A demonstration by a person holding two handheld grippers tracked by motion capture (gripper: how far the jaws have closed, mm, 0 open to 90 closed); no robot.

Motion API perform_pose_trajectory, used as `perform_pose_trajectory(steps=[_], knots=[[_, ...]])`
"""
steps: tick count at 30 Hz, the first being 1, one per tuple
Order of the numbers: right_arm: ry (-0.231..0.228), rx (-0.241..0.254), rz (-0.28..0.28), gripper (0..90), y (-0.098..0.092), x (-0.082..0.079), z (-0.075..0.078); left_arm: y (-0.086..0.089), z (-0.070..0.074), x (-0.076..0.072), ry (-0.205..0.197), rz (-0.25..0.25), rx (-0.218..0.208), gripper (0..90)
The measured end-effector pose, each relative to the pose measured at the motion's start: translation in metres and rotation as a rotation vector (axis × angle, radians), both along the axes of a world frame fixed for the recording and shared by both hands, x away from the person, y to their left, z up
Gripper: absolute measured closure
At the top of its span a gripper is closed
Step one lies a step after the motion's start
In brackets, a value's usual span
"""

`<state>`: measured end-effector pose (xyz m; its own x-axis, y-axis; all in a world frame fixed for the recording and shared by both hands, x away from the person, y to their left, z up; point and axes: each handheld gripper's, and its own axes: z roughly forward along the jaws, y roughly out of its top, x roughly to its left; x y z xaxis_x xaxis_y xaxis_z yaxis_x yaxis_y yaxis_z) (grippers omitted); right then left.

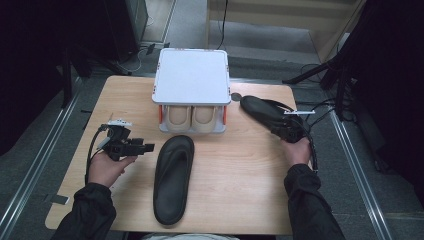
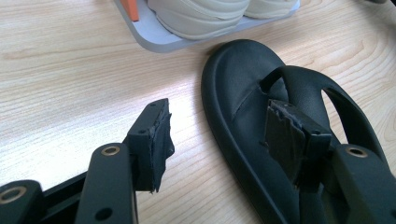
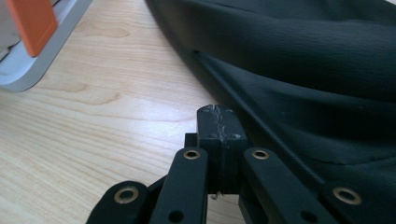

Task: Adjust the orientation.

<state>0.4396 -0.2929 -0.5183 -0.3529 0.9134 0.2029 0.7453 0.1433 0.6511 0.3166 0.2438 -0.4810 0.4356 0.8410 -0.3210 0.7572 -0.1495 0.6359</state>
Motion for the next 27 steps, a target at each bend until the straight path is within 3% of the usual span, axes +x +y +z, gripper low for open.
perform_pose_trajectory(steps=[11, 14, 17, 25, 27], knots=[[-0.001, 0.018, -0.061, 90.0, -0.022, 0.005, 0.0, 0.002, 0.0, -0.001, 0.0, 0.005, 0.001, 41.1], [-0.007, 0.018, -0.104, 90.0, -0.03, 0.008, 0.001, 0.003, 0.0, -0.002, 0.0, 0.005, 0.002, 41.0], [0.0, 0.036, -0.113, 90.0, -0.034, 0.012, 0.001, 0.003, -0.001, -0.003, -0.002, 0.009, 0.002, 41.0], [-0.011, 0.0, -0.126, 89.7, -0.036, 0.022, 0.002, 0.006, -0.001, -0.007, 0.001, 0.01, 0.011, 40.8], [-0.004, 0.014, -0.126, 90.0, -0.035, 0.022, 0.004, 0.007, -0.002, -0.008, 0.006, 0.011, 0.005, 40.6]])
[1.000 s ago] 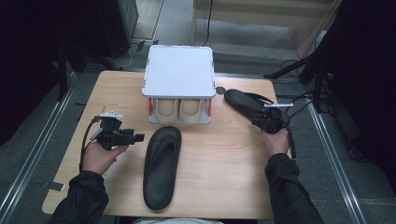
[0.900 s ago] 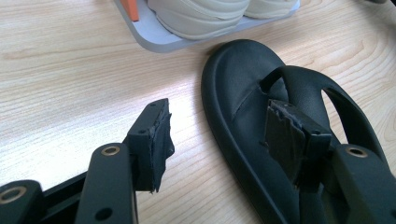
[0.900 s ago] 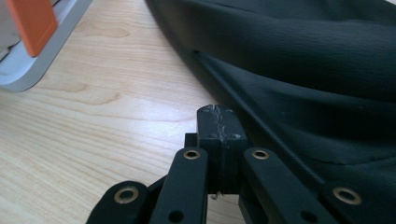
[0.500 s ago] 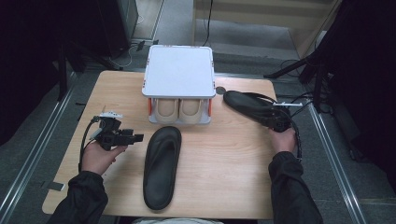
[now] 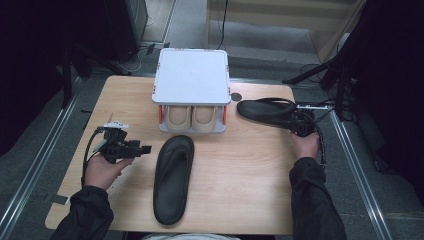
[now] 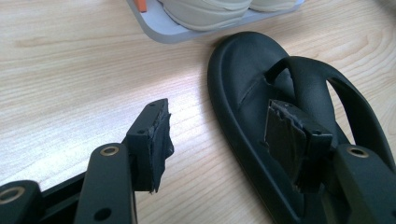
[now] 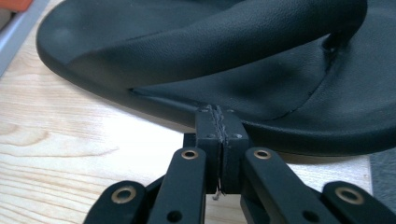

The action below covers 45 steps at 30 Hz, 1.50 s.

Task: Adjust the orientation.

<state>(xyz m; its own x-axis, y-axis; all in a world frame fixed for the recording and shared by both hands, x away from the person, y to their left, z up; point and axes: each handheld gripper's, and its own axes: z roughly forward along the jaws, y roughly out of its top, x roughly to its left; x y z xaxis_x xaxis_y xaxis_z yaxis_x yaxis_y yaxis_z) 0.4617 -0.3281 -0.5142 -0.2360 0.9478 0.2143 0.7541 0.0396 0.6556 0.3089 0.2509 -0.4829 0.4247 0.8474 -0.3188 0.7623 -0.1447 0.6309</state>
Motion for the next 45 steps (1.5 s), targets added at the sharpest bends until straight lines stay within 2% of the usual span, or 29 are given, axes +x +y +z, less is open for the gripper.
perform_pose_trajectory(steps=[5, 12, 22, 25, 26, 35, 45], knots=[[-0.017, 0.004, 0.039, 90.0, 0.012, -0.003, 0.012, 0.002, 0.0, -0.001, 0.006, -0.003, -0.003, 40.5], [-0.006, 0.027, 0.081, 90.0, 0.035, -0.003, 0.022, 0.003, -0.001, -0.005, 0.001, 0.006, 0.001, 40.3], [-0.009, 0.017, 0.126, 90.0, 0.07, 0.011, 0.03, 0.013, -0.003, -0.02, 0.015, 0.042, 0.014, 40.2], [-0.021, 0.039, 0.124, 90.0, 0.076, 0.016, 0.029, 0.017, -0.004, -0.026, 0.021, 0.056, 0.013, 40.1], [-0.001, 0.036, 0.126, 90.0, 0.078, 0.018, 0.029, 0.019, -0.004, -0.029, 0.02, 0.062, 0.012, 40.0], [-0.006, 0.018, 0.118, 90.0, 0.094, 0.037, 0.028, 0.025, -0.006, -0.044, 0.028, 0.096, 0.017, 39.8], [0.036, 0.011, 0.096, 90.0, 0.091, 0.044, 0.015, 0.028, -0.007, -0.048, 0.026, 0.103, 0.021, 38.8]])
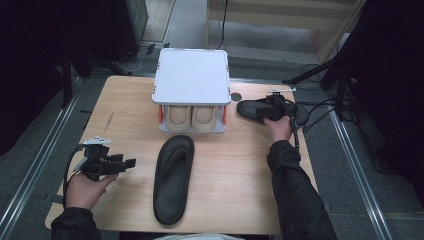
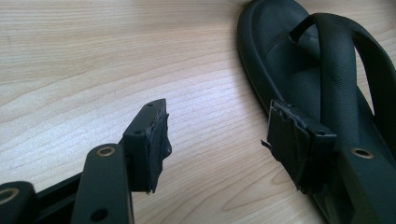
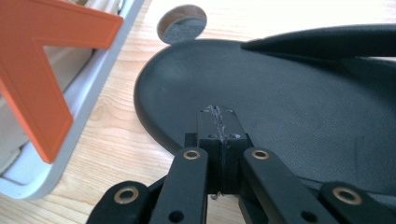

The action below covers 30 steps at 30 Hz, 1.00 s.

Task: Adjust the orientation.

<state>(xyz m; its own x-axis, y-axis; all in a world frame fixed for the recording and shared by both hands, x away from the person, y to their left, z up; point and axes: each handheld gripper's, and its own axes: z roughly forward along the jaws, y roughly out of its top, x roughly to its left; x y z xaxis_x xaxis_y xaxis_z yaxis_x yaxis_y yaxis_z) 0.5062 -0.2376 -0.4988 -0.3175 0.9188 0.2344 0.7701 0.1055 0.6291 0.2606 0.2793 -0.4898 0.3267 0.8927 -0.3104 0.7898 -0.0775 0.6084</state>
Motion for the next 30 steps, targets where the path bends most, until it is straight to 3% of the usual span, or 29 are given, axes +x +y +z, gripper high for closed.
perform_pose_trajectory(steps=[10, 30], knots=[[0.002, -0.032, 0.026, 90.0, 0.002, -0.006, 0.001, -0.006, 0.0, 0.01, -0.008, -0.024, 0.003, 38.2], [0.016, -0.001, 0.067, 90.0, -0.008, -0.035, -0.001, -0.025, 0.003, 0.041, -0.022, -0.108, -0.005, 38.1]])
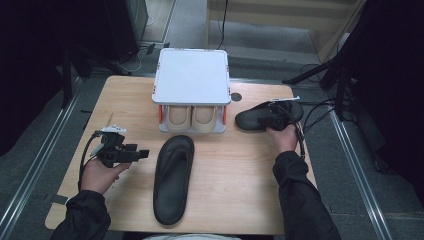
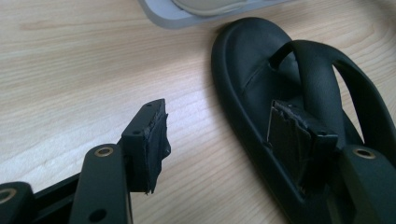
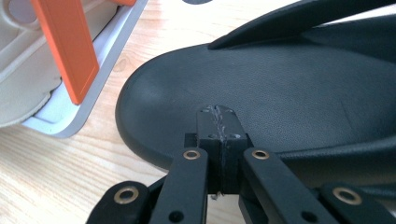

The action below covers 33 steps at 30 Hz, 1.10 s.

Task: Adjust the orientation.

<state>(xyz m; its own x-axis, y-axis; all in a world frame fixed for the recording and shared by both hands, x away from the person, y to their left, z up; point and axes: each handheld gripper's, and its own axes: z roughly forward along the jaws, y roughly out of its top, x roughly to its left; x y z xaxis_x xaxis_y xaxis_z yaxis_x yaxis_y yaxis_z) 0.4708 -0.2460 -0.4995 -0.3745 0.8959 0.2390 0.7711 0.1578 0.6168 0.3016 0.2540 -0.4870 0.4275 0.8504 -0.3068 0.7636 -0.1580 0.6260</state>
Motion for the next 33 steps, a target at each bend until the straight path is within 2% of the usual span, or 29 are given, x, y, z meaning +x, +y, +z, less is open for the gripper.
perform_pose_trajectory(steps=[9, 12, 14, 16, 22, 24, 29, 31, 33], knots=[[0.011, 0.004, 0.0, 90.0, -0.009, -0.01, 0.0, -0.003, 0.002, 0.01, 0.012, -0.008, -0.005, 38.1], [0.014, 0.01, 0.001, 90.0, -0.013, -0.014, 0.0, -0.004, 0.001, 0.013, 0.005, -0.003, -0.012, 38.3], [0.015, 0.008, -0.004, 90.0, -0.016, -0.016, 0.0, -0.003, 0.002, 0.016, 0.021, -0.002, -0.014, 38.2], [0.016, 0.012, -0.01, 90.0, -0.019, -0.018, 0.0, -0.004, 0.002, 0.018, 0.011, -0.005, -0.011, 38.4], [0.019, 0.018, -0.027, 90.0, -0.029, -0.024, 0.0, -0.006, 0.003, 0.025, 0.015, -0.014, -0.014, 38.5], [0.017, 0.028, -0.026, 87.6, -0.031, -0.026, 0.0, -0.008, 0.003, 0.027, 0.02, -0.019, -0.015, 38.5], [-0.027, 0.043, -0.052, 80.4, -0.036, -0.032, 0.008, -0.011, 0.002, 0.029, 0.018, -0.023, -0.019, 38.5], [-0.048, 0.036, -0.064, 76.6, -0.039, -0.034, 0.013, -0.01, 0.002, 0.029, 0.021, -0.023, -0.022, 38.5], [-0.05, 0.027, -0.08, 71.5, -0.041, -0.035, 0.015, -0.009, 0.002, 0.029, 0.021, -0.025, -0.017, 38.5]])
